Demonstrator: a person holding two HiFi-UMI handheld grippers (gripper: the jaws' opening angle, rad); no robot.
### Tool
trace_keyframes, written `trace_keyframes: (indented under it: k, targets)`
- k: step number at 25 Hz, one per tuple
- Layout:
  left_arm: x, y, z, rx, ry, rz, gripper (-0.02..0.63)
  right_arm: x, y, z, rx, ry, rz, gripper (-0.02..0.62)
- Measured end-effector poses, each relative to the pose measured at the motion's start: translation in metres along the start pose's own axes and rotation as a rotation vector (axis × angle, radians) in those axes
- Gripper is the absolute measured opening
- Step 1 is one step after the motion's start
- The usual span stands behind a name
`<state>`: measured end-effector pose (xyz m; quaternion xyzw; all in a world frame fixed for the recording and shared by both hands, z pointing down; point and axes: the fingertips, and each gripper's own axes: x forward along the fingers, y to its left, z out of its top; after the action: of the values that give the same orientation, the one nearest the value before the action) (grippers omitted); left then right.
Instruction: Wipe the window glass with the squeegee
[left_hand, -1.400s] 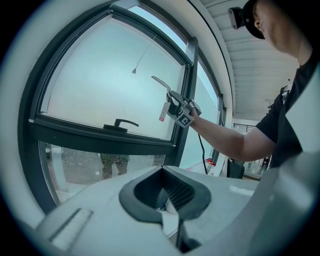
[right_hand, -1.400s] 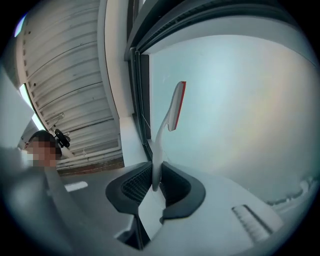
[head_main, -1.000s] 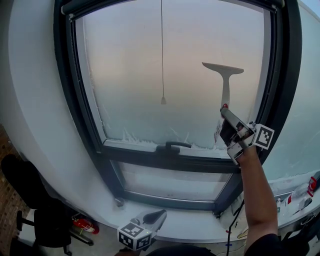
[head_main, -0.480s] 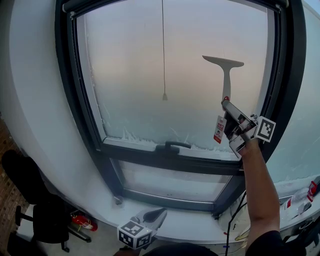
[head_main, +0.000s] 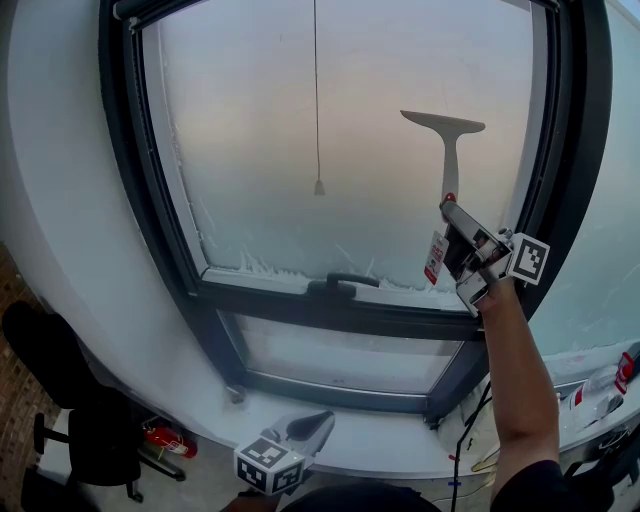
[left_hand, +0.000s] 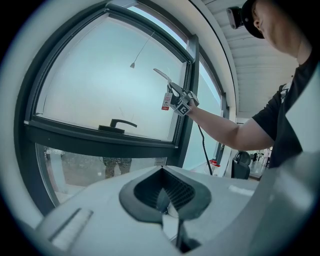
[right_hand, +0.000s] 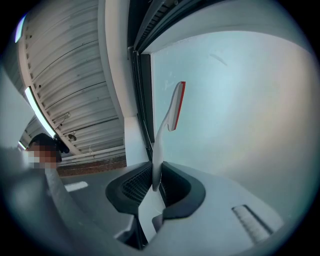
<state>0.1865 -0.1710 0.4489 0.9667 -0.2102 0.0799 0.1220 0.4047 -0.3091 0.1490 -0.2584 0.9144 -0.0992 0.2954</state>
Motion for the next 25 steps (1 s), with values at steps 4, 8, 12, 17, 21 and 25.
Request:
trace_keyframes:
  k: [4,8,12,17,21,25]
  targets:
    - [-0.001,-0.001,-0.004,0.005,0.008,-0.009,0.0,-0.008,-0.001,-0.015,0.017,0.008,-0.012,0.081]
    - [-0.003,-0.001,-0.009,0.001,0.022,-0.021,0.0,-0.017,-0.005,-0.028,0.038,0.009,-0.024,0.081]
    - [-0.005,-0.001,-0.01,0.002,0.026,-0.025,0.0,-0.025,-0.01,-0.039,0.065,0.002,-0.037,0.081]
    - [-0.006,-0.002,-0.012,0.007,0.032,-0.028,0.0,-0.037,-0.014,-0.054,0.09,0.001,-0.045,0.081]
    - [-0.006,-0.002,-0.015,0.007,0.038,-0.034,0.0,-0.046,-0.018,-0.068,0.111,0.002,-0.055,0.081]
    - [-0.005,-0.005,-0.012,0.003,0.044,-0.03,0.0,-0.058,-0.023,-0.086,0.141,0.001,-0.067,0.08]
